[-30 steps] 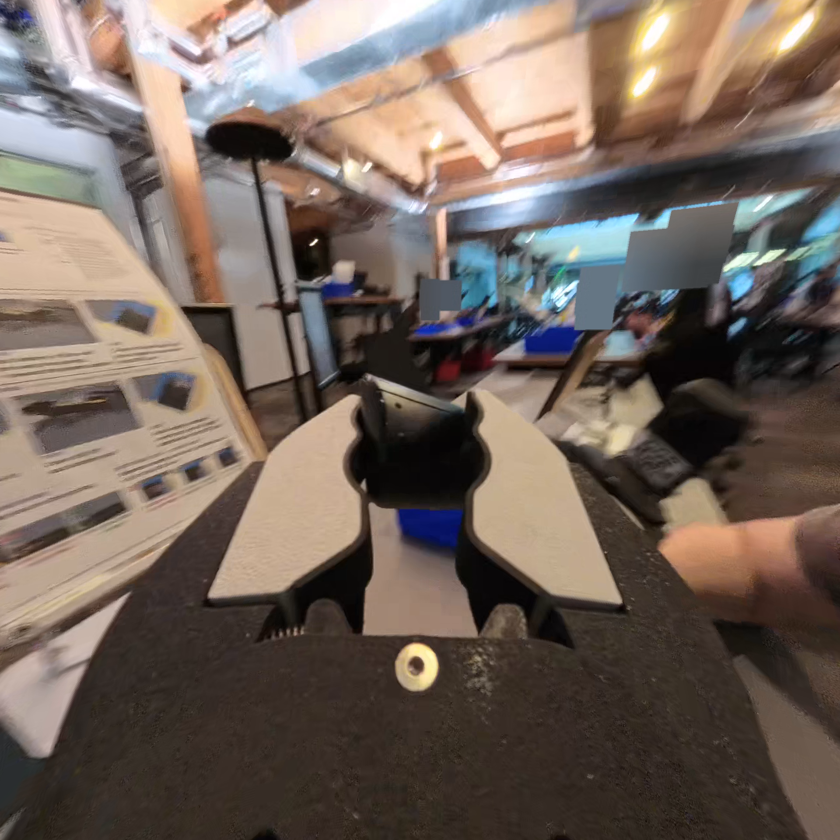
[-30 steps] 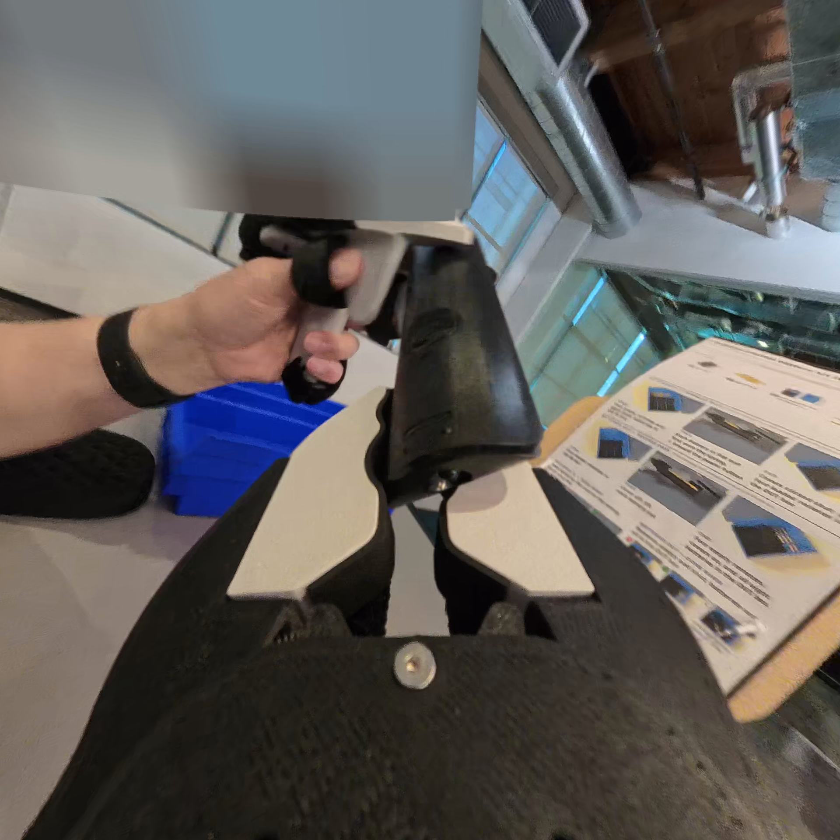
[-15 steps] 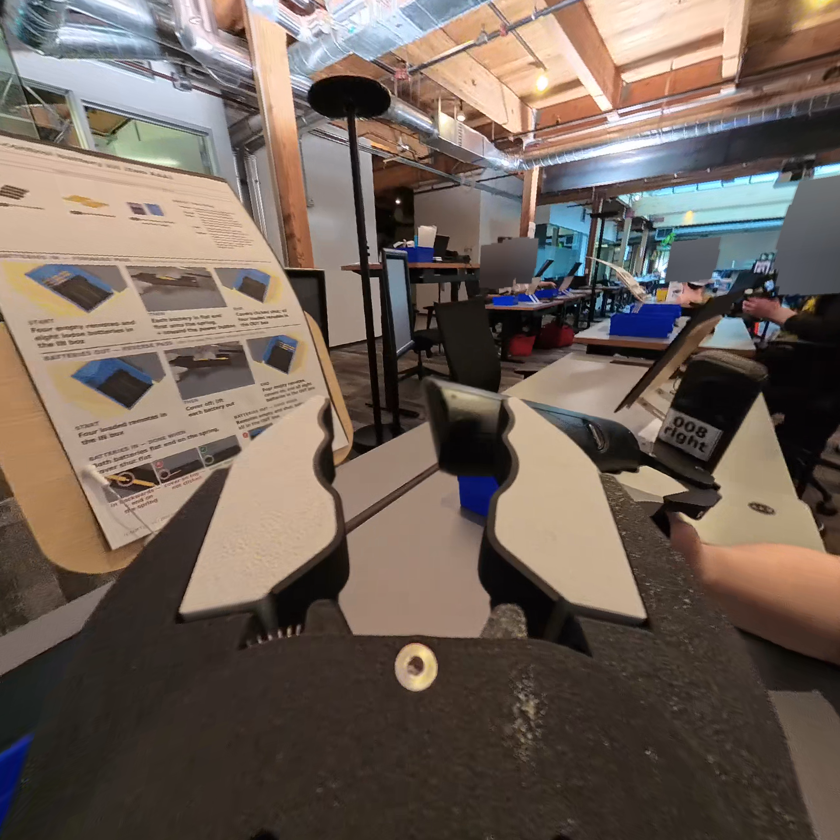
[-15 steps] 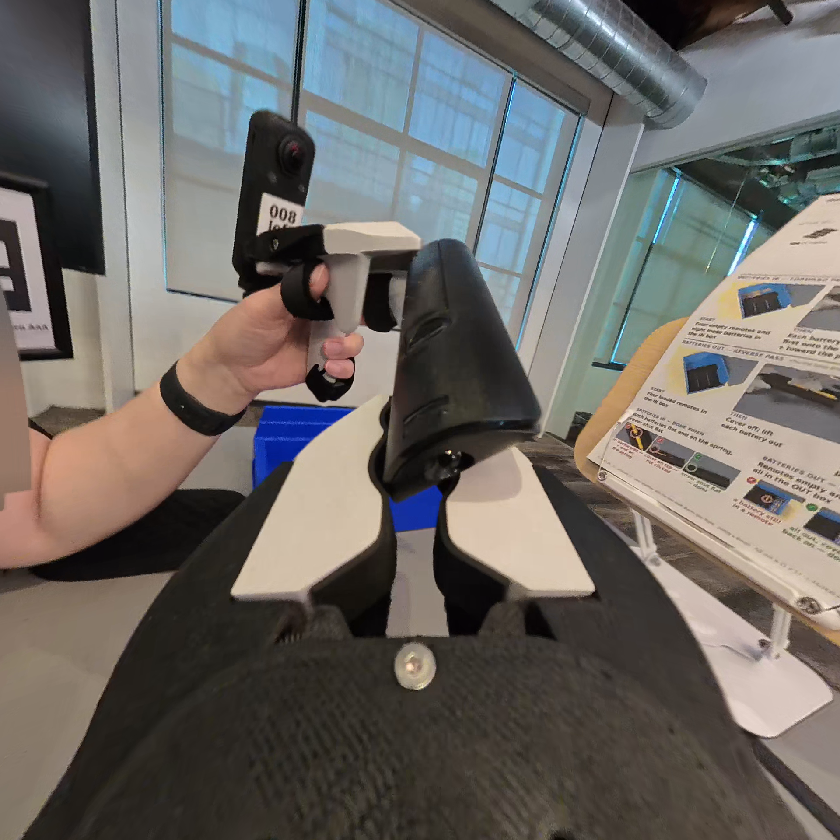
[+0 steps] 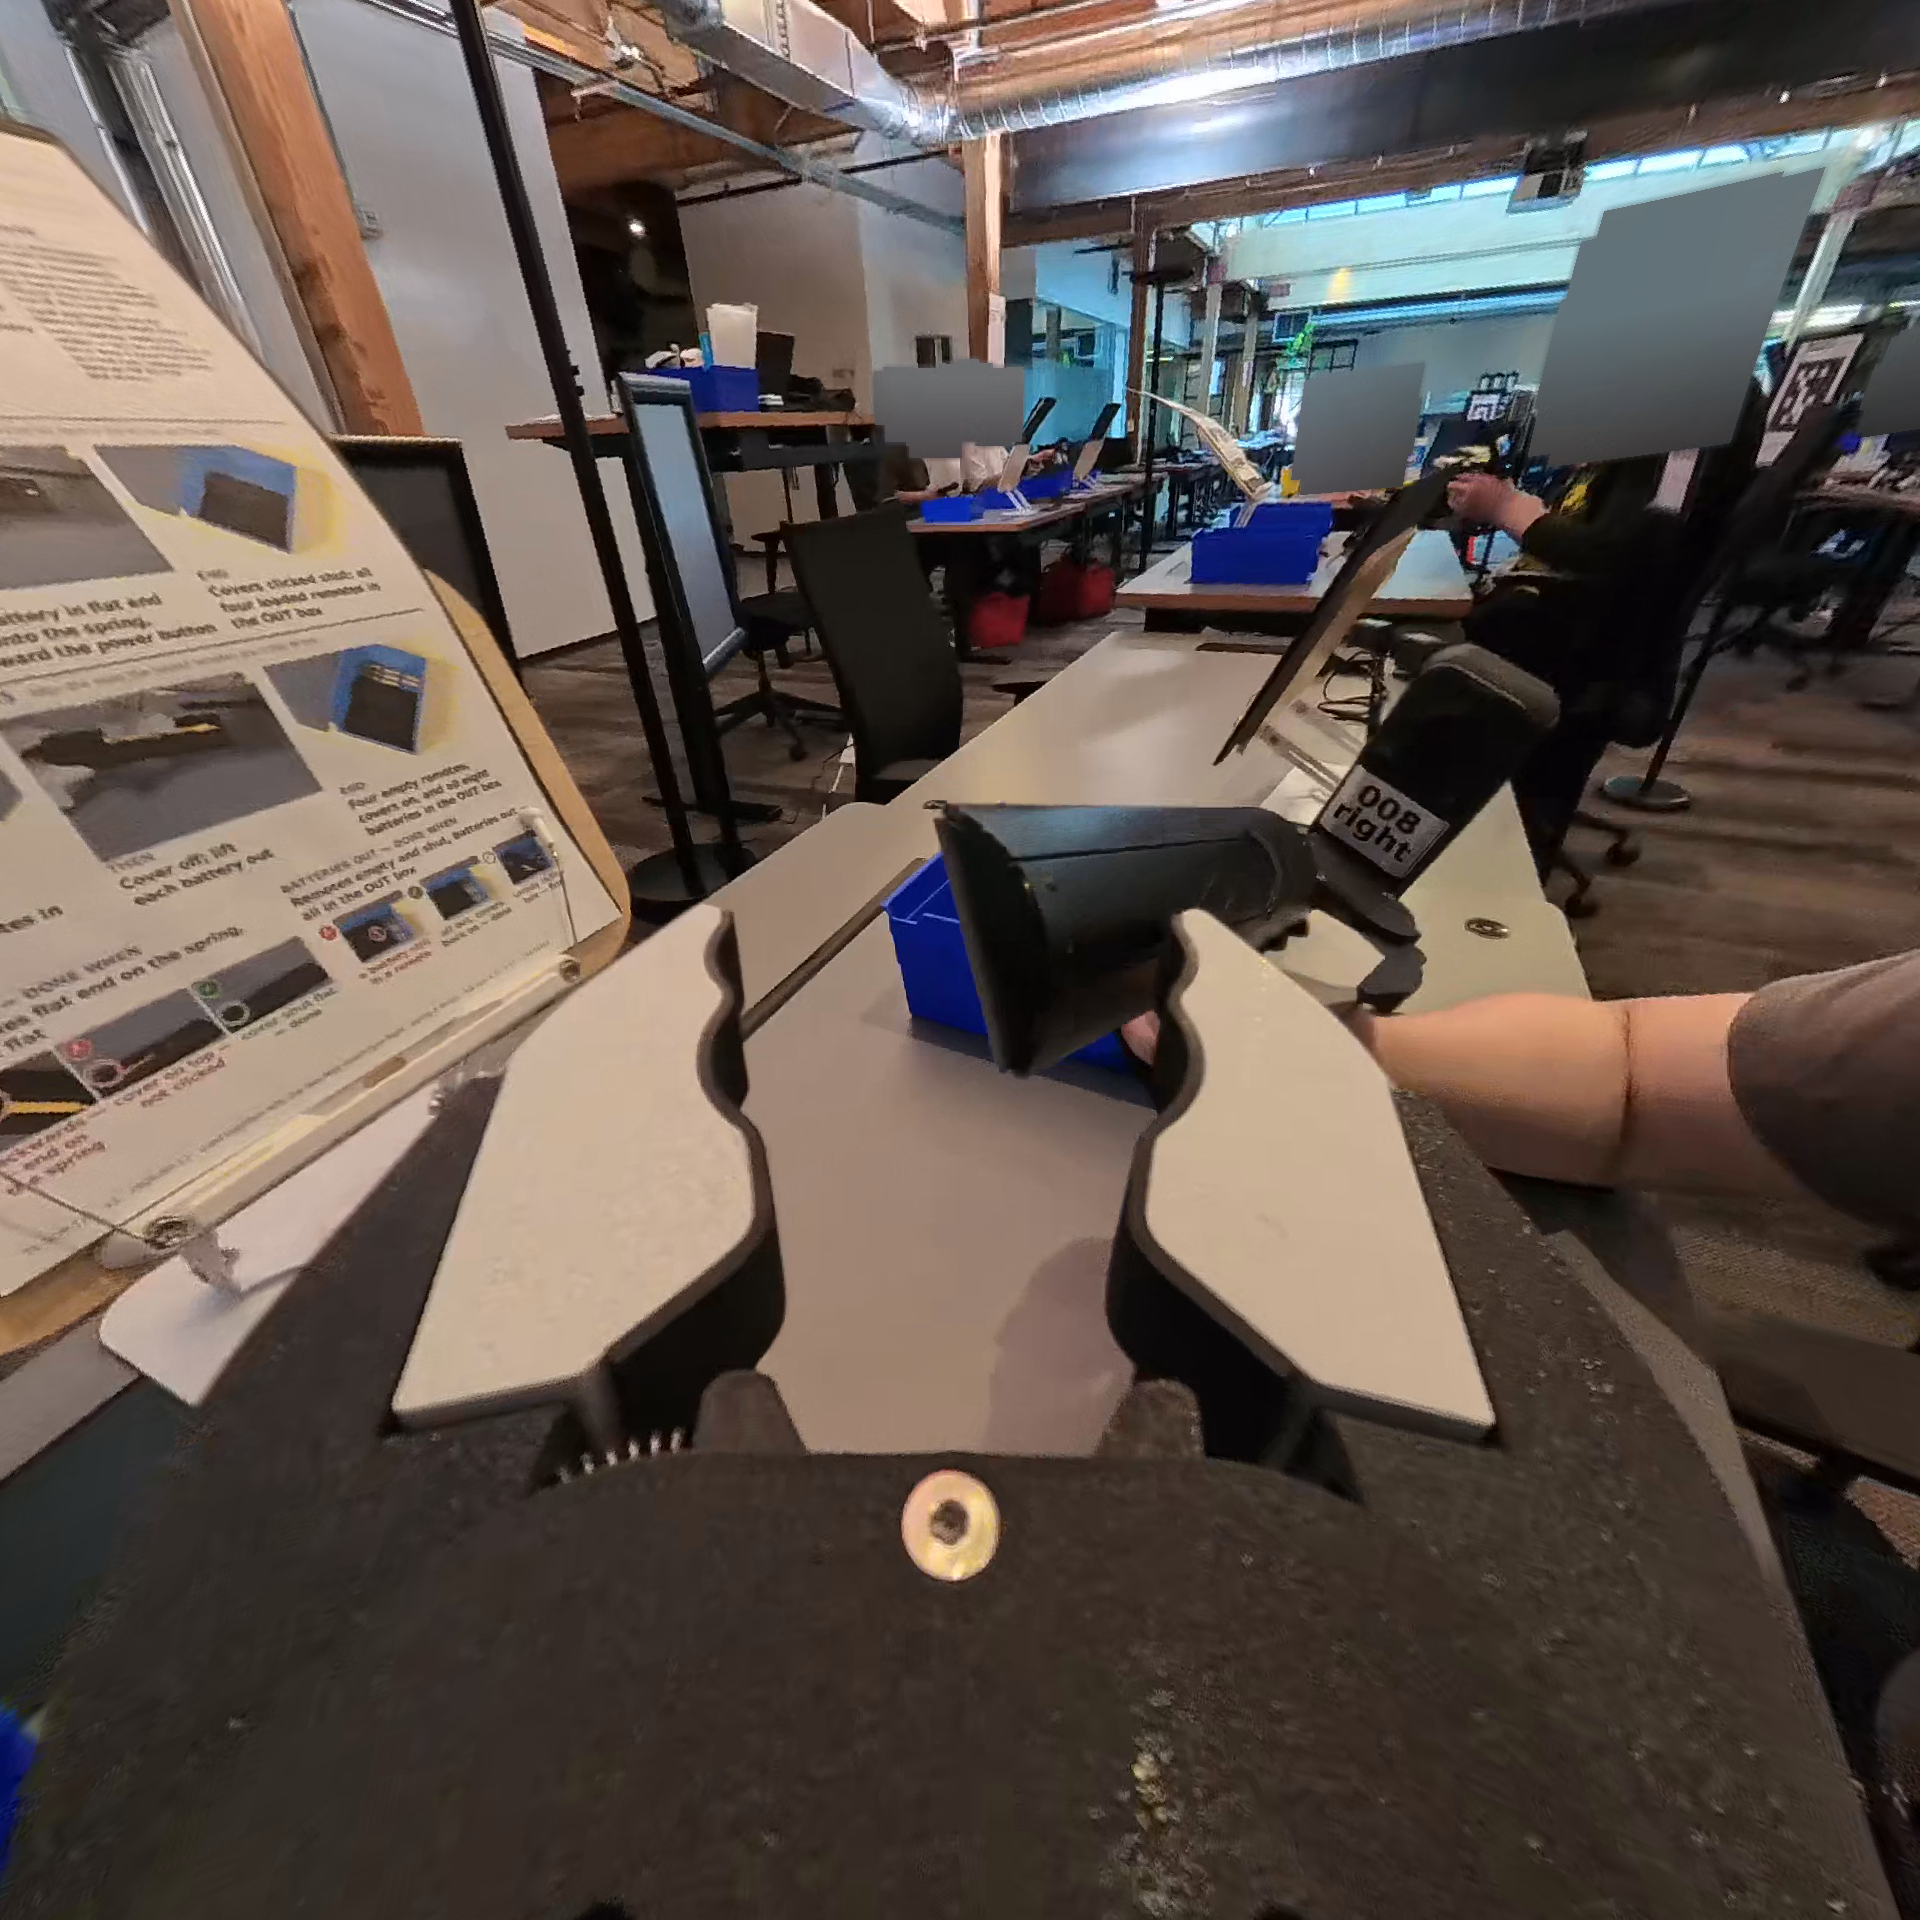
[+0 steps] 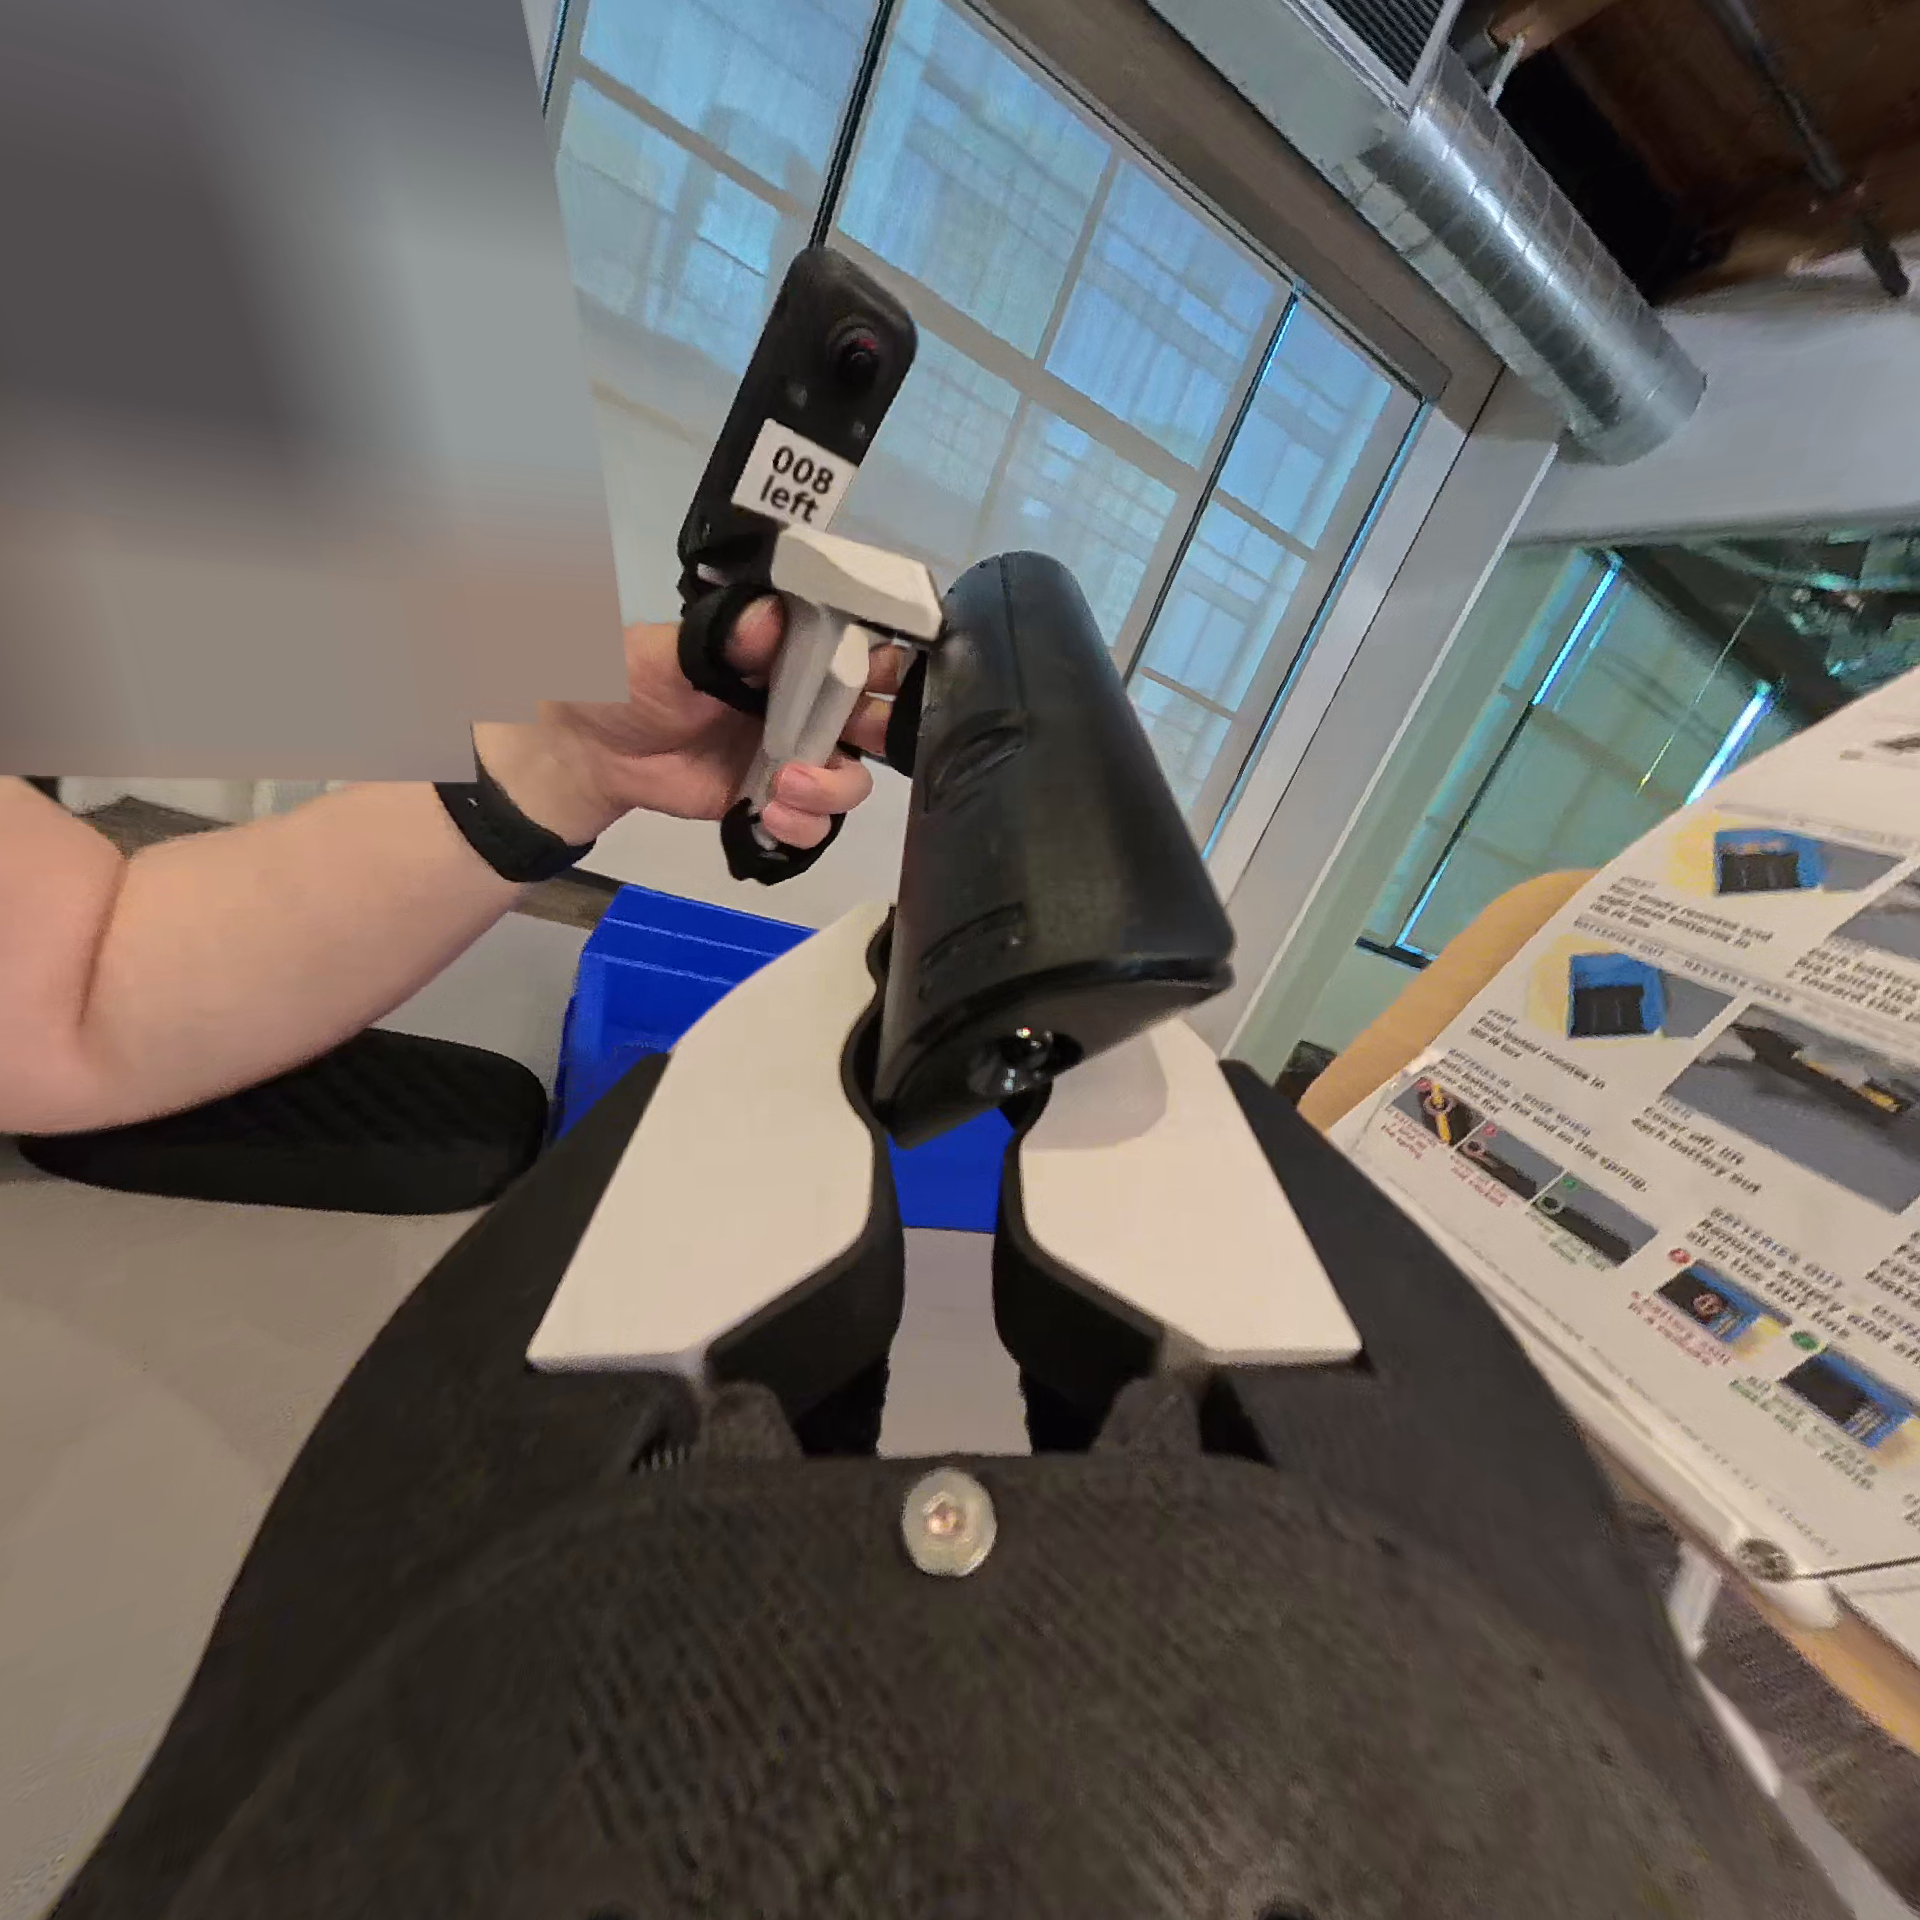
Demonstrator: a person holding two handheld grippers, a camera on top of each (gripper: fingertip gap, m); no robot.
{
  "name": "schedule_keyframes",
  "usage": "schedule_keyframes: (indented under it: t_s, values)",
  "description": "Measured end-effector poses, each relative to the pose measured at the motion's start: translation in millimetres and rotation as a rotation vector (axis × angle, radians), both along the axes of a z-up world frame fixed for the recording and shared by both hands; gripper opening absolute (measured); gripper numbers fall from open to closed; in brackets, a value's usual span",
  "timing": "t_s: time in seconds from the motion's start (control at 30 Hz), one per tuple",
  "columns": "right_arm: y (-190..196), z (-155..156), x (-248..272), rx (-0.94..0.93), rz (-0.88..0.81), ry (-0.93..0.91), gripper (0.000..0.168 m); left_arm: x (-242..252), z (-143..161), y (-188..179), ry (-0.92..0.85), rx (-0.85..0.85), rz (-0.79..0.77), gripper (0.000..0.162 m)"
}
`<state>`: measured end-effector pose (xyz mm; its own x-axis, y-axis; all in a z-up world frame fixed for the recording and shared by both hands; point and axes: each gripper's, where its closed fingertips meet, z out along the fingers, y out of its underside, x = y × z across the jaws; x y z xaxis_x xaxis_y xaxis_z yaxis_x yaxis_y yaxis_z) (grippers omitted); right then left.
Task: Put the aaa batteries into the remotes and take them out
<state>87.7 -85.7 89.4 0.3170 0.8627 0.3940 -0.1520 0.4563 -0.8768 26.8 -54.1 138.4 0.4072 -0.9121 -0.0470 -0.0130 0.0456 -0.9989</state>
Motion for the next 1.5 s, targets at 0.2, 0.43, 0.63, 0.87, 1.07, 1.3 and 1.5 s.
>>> schedule_keyframes:
  t_s: [0.2,0.43,0.63,0.87,1.07,1.3,1.5]
  values:
    - [-2,-4,0,0.101,-0.012,-0.006,0.016,12,0,-16,-0.001,-0.037,-0.098,0.05]
    - [11,-22,2,-0.009,0.134,0.05,0.016,23,-18,-5,0.094,-0.055,0.009,0.046]
    - [10,-53,-8,-0.123,0.368,0.107,0.016,35,-48,14,0.275,-0.069,0.281,0.06]
    - [12,-60,-6,-0.133,0.39,0.124,0.017,34,-52,19,0.325,-0.022,0.401,0.066]
    - [13,-61,-7,-0.114,0.366,0.12,0.016,33,-55,21,0.328,-0.049,0.396,0.066]
    - [15,-57,-6,-0.093,0.335,0.105,0.016,33,-53,23,0.296,-0.056,0.365,0.066]
    - [9,-39,-7,-0.09,0.26,0.057,0.017,33,-45,15,0.142,-0.2,0.158,0.062]
